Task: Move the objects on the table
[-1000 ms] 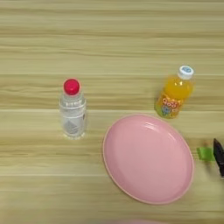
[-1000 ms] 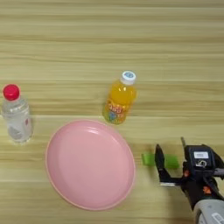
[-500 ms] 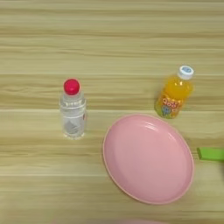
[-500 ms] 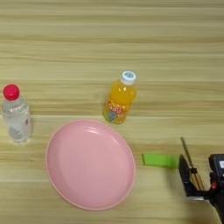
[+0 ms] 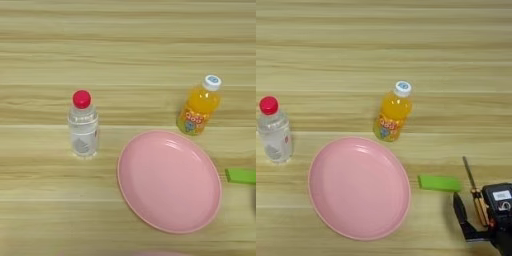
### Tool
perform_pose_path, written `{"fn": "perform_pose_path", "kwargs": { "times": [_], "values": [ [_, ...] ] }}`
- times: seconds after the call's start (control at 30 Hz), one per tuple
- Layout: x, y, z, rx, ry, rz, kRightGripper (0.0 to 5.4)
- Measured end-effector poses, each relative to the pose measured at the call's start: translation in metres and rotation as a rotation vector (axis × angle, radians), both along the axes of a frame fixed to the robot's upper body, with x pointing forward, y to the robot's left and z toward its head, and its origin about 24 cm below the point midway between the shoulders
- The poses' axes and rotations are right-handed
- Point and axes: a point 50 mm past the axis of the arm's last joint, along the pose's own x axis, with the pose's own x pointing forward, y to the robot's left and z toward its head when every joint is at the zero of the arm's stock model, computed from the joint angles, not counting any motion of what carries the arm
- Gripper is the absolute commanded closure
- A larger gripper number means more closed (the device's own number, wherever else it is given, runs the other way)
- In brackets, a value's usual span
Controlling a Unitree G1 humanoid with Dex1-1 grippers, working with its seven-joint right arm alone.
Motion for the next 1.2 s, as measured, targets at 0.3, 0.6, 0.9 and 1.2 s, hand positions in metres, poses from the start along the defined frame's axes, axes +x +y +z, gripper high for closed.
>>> {"fn": "perform_pose_path", "kwargs": {
  "times": [0.3, 0.6, 0.9, 1.2],
  "values": [
    [0.005, -0.002, -0.016, -0.022, 0.046, 0.015, 0.03],
    [0.007, -0.008, -0.019, -0.083, 0.052, 0.014, 0.03],
    [0.010, -0.015, -0.019, -0.134, 0.045, -0.007, 0.03],
    [0.016, -0.019, -0.021, -0.148, 0.034, -0.013, 0.03]
  ]
}}
